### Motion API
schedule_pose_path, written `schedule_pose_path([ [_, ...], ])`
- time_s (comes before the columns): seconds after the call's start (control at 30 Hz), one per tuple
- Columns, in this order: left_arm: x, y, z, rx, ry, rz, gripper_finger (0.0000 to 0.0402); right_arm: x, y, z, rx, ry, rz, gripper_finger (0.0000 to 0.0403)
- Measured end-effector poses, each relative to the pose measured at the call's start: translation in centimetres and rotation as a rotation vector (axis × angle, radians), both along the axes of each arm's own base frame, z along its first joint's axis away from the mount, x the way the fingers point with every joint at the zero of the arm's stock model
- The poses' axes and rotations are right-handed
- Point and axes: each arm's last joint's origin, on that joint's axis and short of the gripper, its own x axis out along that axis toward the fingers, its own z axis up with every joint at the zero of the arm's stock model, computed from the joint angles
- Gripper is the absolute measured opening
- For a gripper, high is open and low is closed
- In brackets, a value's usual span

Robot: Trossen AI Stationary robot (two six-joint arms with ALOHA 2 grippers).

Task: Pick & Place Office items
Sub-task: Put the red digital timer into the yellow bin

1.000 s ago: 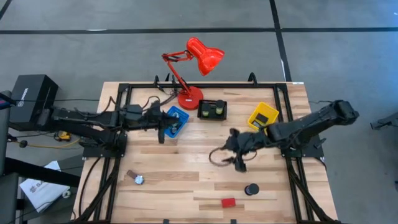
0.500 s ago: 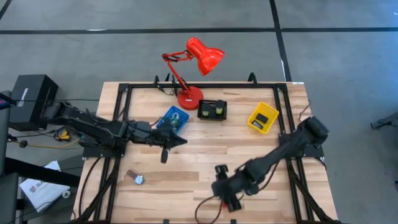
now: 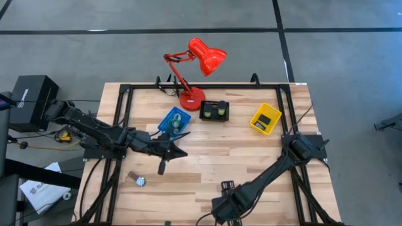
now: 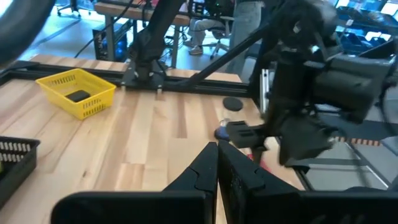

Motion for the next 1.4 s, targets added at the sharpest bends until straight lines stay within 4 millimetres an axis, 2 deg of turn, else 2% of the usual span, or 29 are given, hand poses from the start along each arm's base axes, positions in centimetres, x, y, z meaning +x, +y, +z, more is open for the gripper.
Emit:
schedule_pose_path([
  [0.23,-0.3,-0.9,0.4,-0.014,-0.036,-0.038,0.0002,-0.6,-0.6,-1.3,-0.036,0.068,-0.115,0.0239],
  [0.63,-0.7,-2.2,0.8,-0.053,-0.070,-0.088,0.0002,-0.7,0.4,-1.3,0.003,0.022,-0.094,0.0239],
  [0.87,-0.8,-2.4,0.9,-0.053,-0.086,-0.079,0.0002,-0.5,0.6,-3.1,-0.033,0.046,-0.075,0.0239],
  [1.07,-0.8,-2.4,1.0,-0.056,-0.094,-0.079,0.0002,-0.6,0.8,-3.6,-0.058,0.042,-0.010,0.0237],
  [1.2,-0.8,-2.4,1.0,-0.056,-0.095,-0.078,0.0002,-0.4,0.6,-3.8,-0.079,0.036,0.025,0.0215],
  [1.4,-0.8,-2.4,1.0,-0.057,-0.097,-0.078,0.0002,-0.3,0.3,-3.8,-0.083,0.041,0.048,0.0160],
])
